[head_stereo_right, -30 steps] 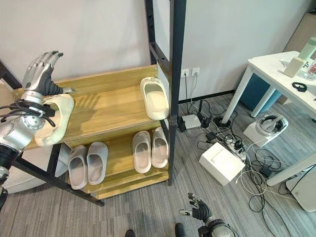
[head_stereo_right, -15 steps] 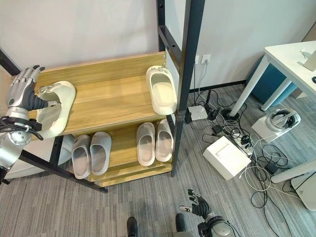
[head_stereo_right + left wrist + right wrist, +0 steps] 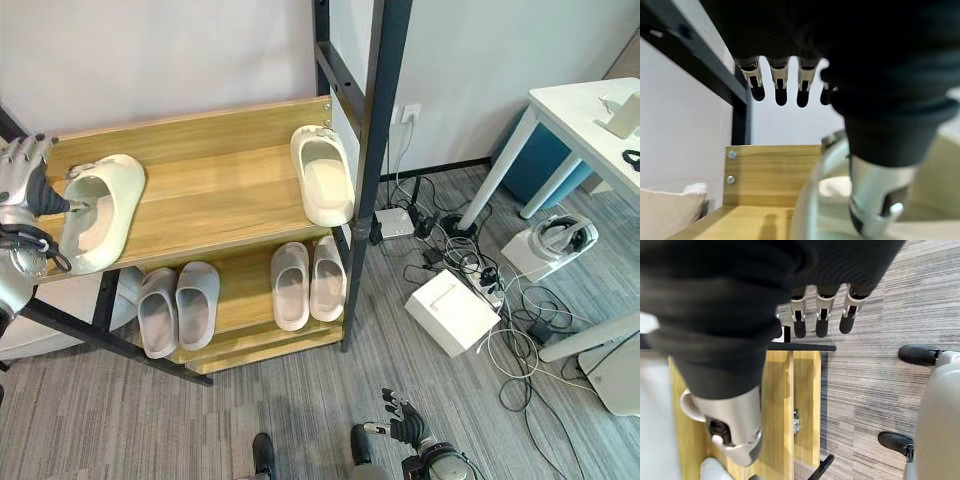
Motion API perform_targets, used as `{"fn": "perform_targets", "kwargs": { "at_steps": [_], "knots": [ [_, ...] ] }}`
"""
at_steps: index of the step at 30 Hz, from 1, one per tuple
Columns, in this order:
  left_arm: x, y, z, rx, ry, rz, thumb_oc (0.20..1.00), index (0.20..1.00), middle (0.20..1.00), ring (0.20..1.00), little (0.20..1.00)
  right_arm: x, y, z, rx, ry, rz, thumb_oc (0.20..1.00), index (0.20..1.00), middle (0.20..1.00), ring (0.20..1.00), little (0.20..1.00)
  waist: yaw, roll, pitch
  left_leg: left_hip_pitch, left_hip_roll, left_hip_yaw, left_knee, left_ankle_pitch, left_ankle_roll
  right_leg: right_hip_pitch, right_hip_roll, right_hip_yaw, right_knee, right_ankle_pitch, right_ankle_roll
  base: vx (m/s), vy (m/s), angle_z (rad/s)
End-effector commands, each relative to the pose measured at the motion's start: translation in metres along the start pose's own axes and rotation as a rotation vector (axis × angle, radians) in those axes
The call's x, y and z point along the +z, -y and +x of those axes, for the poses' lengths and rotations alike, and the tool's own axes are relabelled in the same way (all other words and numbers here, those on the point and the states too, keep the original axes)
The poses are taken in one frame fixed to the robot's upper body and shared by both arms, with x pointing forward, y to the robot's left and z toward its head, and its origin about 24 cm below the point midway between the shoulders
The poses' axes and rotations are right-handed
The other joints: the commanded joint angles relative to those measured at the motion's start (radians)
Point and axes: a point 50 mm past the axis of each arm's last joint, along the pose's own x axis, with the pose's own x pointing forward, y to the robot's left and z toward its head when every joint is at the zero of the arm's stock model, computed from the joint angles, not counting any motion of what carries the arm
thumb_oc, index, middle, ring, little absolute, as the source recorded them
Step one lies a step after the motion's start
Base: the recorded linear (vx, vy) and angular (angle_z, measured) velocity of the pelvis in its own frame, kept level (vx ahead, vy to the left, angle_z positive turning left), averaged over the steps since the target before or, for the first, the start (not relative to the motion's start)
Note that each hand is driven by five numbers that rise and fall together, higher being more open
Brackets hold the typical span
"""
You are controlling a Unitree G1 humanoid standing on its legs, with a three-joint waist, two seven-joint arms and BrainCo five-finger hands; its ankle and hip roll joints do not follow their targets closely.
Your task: Arrange the slippers neatly on the shoe rack.
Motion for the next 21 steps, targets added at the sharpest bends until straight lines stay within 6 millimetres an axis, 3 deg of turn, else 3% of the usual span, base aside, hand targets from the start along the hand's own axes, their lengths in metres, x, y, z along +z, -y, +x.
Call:
{"fn": "perform_targets", "kwargs": {
  "at_steps": [1, 2, 3, 4, 11, 14, 15, 16, 18, 21],
  "knots": [
    [-0.007, -0.03, 0.022, 0.077, -0.103, -0.003, 1.0, 1.0, 1.0, 1.0, 1.0, 0.024, 0.005, 0.001, -0.016, 0.125, 0.022, 1.0, 1.0, 1.0, 1.0, 1.0, -0.024, -0.008, -0.002, 0.077, 0.046, 0.0, 0.002, -0.05, -0.053, 0.05, -0.059, -0.014, 0.002, -0.064, 0.11, 0.0, 0.01, -0.11],
    [-0.006, -0.031, 0.024, 0.072, -0.111, -0.002, 1.0, 1.0, 1.0, 1.0, 1.0, 0.023, 0.005, 0.0, -0.016, 0.125, 0.029, 1.0, 1.0, 1.0, 1.0, 1.0, -0.028, -0.009, -0.001, 0.076, 0.047, 0.003, 0.002, -0.05, -0.053, 0.046, -0.059, -0.012, 0.002, -0.062, 0.11, 0.0, 0.012, -0.12],
    [-0.008, -0.028, 0.025, 0.042, -0.136, 0.007, 0.74, 0.74, 0.74, 0.74, 0.74, 0.023, 0.006, 0.0, -0.027, 0.128, 0.045, 1.0, 1.0, 1.0, 1.0, 1.0, -0.035, -0.01, 0.0, 0.075, 0.047, 0.008, 0.002, -0.05, -0.053, 0.043, -0.058, -0.007, 0.002, -0.061, 0.111, 0.0, 0.019, -0.14],
    [-0.011, -0.029, 0.027, 0.018, -0.166, -0.001, 0.2, 0.2, 0.2, 0.2, 0.2, 0.023, 0.006, -0.002, -0.025, 0.125, 0.046, 1.0, 1.0, 1.0, 1.0, 1.0, -0.047, -0.013, 0.002, 0.077, 0.049, 0.016, 0.002, -0.051, -0.053, 0.035, -0.056, 0.003, 0.002, -0.056, 0.113, 0.01, 0.017, -0.1],
    [-0.013, -0.025, 0.026, -0.022, -0.198, -0.015, 0.2, 0.2, 0.2, 0.2, 0.2, 0.023, 0.006, -0.005, -0.014, 0.129, 0.036, 1.0, 1.0, 1.0, 1.0, 1.0, -0.059, -0.02, -0.001, 0.083, 0.051, 0.034, 0.002, -0.056, -0.052, 0.024, -0.054, 0.019, 0.002, -0.052, 0.115, 0.01, 0.009, -0.08],
    [-0.003, -0.021, 0.026, -0.022, -0.163, -0.04, 0.2, 0.2, 0.2, 0.2, 0.2, 0.026, 0.005, -0.004, -0.01, 0.14, 0.037, 1.0, 1.0, 1.0, 1.0, 1.0, -0.058, -0.02, 0.0, 0.086, 0.052, 0.037, 0.002, -0.057, -0.052, 0.025, -0.053, 0.023, 0.002, -0.054, 0.114, 0.0, -0.005, -0.14],
    [0.029, -0.022, 0.031, 0.018, -0.044, -0.06, 0.2, 0.2, 0.2, 0.2, 0.2, 0.026, 0.003, -0.003, -0.006, 0.143, 0.038, 1.0, 1.0, 1.0, 1.0, 1.0, -0.052, -0.018, 0.002, 0.086, 0.052, 0.027, 0.002, -0.055, -0.052, 0.032, -0.054, 0.015, 0.002, -0.06, 0.111, -0.03, -0.054, 0.01],
    [0.084, -0.038, 0.035, 0.116, 0.172, -0.105, 0.2, 0.2, 0.2, 0.2, 0.2, 0.027, 0.006, -0.002, -0.023, 0.143, 0.041, 1.0, 1.0, 1.0, 1.0, 1.0, -0.045, -0.012, 0.009, 0.084, 0.05, 0.014, 0.002, -0.056, -0.051, 0.041, -0.056, 0.003, 0.002, -0.065, 0.108, -0.04, -0.07, 0.11],
    [0.115, -0.048, 0.033, 0.166, 0.279, -0.129, 0.2, 0.2, 0.2, 0.2, 0.2, 0.027, 0.008, -0.001, -0.037, 0.14, 0.041, 1.0, 1.0, 1.0, 1.0, 1.0, -0.045, -0.006, 0.012, 0.084, 0.047, 0.009, 0.002, -0.056, -0.05, 0.046, -0.055, 0.001, 0.002, -0.068, 0.106, -0.03, -0.036, 0.3],
    [0.139, -0.053, 0.035, 0.177, 0.331, -0.136, 0.2, 0.2, 0.2, 0.2, 0.2, 0.029, 0.011, -0.001, -0.046, 0.141, 0.034, 1.0, 1.0, 1.0, 1.0, 1.0, -0.056, 0.001, 0.013, 0.085, 0.048, 0.012, 0.002, -0.055, -0.05, 0.047, -0.053, 0.004, 0.002, -0.068, 0.104, -0.03, -0.021, 0.04]
  ]
}}
